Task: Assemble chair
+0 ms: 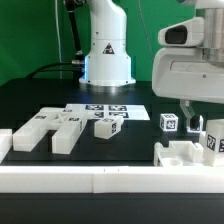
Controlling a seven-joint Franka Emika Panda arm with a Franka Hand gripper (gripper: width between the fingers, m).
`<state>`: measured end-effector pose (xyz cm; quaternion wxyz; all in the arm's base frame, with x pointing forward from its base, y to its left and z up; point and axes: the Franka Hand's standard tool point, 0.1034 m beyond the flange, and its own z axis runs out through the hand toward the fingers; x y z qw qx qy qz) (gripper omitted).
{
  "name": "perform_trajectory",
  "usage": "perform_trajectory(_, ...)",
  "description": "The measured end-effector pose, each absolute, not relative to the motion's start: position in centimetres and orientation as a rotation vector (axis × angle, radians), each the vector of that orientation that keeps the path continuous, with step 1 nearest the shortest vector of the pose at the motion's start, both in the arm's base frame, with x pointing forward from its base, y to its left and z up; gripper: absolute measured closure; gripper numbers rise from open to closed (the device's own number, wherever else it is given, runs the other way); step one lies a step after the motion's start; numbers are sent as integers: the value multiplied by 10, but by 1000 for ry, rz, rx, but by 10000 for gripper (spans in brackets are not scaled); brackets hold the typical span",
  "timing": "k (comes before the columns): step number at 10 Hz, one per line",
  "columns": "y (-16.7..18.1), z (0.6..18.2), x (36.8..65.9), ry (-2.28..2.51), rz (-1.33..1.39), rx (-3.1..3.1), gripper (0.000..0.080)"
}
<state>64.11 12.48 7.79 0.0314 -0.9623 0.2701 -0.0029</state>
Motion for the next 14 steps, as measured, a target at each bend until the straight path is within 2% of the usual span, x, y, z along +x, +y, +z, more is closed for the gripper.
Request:
perform_trajectory(8,126,76,642,-254,-71,-3118,150)
perform_trajectory(11,124,76,642,-386,-72,-3107,160)
perform_trajectory(13,124,76,642,-328,-71,-3112,510)
perform_trajectory(14,124,76,642,-329,-71,-3112,511)
